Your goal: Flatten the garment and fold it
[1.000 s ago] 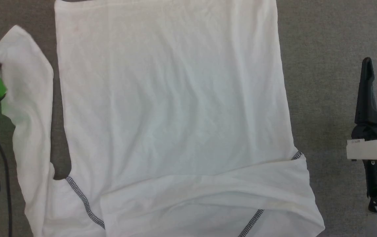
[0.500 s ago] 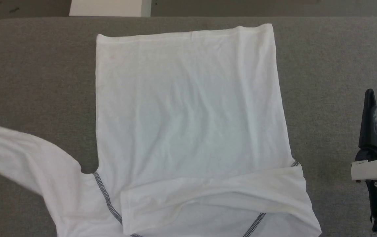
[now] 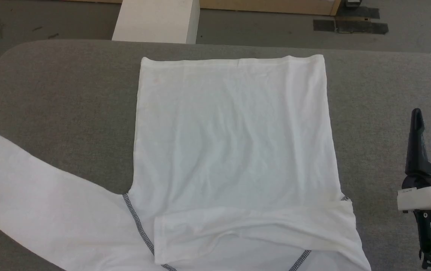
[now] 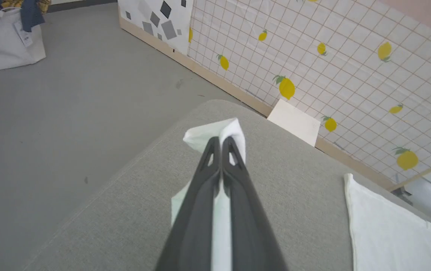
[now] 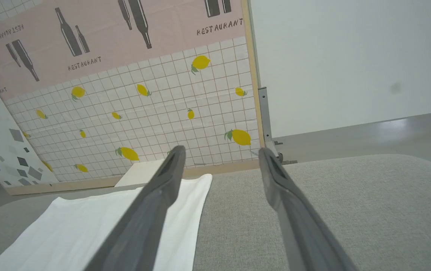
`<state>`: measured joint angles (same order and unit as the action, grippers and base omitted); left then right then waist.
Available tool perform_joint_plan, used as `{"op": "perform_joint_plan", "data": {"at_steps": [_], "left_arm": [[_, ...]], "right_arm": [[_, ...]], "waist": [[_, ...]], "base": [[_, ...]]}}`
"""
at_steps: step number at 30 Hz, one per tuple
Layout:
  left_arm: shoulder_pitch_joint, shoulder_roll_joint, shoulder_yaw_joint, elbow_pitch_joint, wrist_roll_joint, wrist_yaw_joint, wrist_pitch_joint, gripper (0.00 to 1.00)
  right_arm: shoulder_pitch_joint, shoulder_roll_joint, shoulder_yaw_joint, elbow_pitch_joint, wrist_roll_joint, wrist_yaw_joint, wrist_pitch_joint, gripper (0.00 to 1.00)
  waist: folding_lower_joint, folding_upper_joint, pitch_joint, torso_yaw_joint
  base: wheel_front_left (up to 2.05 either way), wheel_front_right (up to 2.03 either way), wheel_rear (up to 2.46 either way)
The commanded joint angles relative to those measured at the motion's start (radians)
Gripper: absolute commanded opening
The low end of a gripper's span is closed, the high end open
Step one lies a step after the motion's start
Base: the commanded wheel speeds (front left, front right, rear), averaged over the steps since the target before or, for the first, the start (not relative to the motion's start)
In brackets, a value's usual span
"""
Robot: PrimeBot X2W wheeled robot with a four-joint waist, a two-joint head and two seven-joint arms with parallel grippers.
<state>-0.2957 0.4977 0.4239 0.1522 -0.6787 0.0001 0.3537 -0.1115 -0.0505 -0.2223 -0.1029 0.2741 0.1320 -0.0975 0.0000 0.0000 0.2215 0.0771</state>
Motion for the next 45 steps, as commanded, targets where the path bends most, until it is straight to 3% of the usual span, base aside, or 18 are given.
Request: {"op": "perform_joint_plan", "data": {"at_steps": [1, 6, 10, 17, 25, 36, 37, 38, 39, 45], "left_arm": [[0.012, -0.026, -0.023, -0.044, -0.013, -0.007, 0.006, 0.00], [-0.004, -0.151, -0.202, -0.226, -0.045, -0.042, 0.073, 0.00], [-0.023, -0.259, -0.409, -0.320, -0.012, -0.050, 0.131, 0.00], [-0.100, -0.398, -0.719, -0.224, 0.033, -0.088, 0.205, 0.00], [-0.152, -0.443, -1.024, -0.056, 0.024, -0.122, 0.205, 0.00], [-0.171, -0.447, -1.290, 0.076, -0.047, -0.130, 0.178, 0.00], [-0.167, -0.447, -1.300, 0.082, -0.062, -0.130, 0.177, 0.11], [-0.165, -0.447, -1.310, 0.084, -0.084, -0.130, 0.174, 0.92], [-0.169, -0.447, -1.313, 0.080, -0.096, -0.130, 0.163, 1.00], [-0.226, -0.447, -1.228, 0.039, -0.175, -0.098, 0.072, 1.00]], "right_arm": [[0.013, 0.000, 0.000, 0.004, 0.006, -0.001, -0.009, 1.00], [0.023, 0.000, -0.003, 0.013, 0.009, -0.001, -0.013, 1.00], [0.030, 0.000, 0.002, 0.019, 0.013, -0.001, -0.011, 1.00], [0.023, 0.000, 0.024, 0.020, 0.019, -0.001, -0.014, 1.00], [0.024, 0.000, 0.031, 0.038, 0.035, -0.001, -0.035, 1.00], [0.026, 0.000, 0.035, 0.062, 0.045, -0.001, -0.062, 1.00], [0.025, 0.000, 0.035, 0.064, 0.045, -0.001, -0.063, 1.00], [0.025, 0.000, 0.036, 0.066, 0.046, -0.001, -0.065, 1.00], [0.024, 0.000, 0.038, 0.068, 0.047, -0.001, -0.067, 1.00], [0.020, 0.000, 0.039, 0.076, 0.043, -0.001, -0.071, 1.00]], "waist": [[0.0000, 0.0000, -0.016, -0.004], [0.0000, 0.0000, -0.047, -0.014], [0.0000, 0.0000, -0.062, -0.028], [0.0000, 0.0000, -0.052, -0.092], [0.0000, 0.0000, -0.016, -0.178], [0.0000, 0.0000, 0.007, -0.224], [0.0000, 0.0000, 0.007, -0.223], [0.0000, 0.0000, 0.006, -0.221], [0.0000, 0.0000, 0.005, -0.218], [0.0000, 0.0000, -0.016, -0.187]], "base": [[0.00, 0.00, 0.00], [0.00, 0.00, 0.00], [0.00, 0.00, 0.00], [0.00, 0.00, 0.00], [0.00, 0.00, 0.00], [0.00, 0.00, 0.00], [0.00, 0.00, 0.00], [0.00, 0.00, 0.00], [0.00, 0.00, 0.00], [0.00, 0.00, 0.00]]}}
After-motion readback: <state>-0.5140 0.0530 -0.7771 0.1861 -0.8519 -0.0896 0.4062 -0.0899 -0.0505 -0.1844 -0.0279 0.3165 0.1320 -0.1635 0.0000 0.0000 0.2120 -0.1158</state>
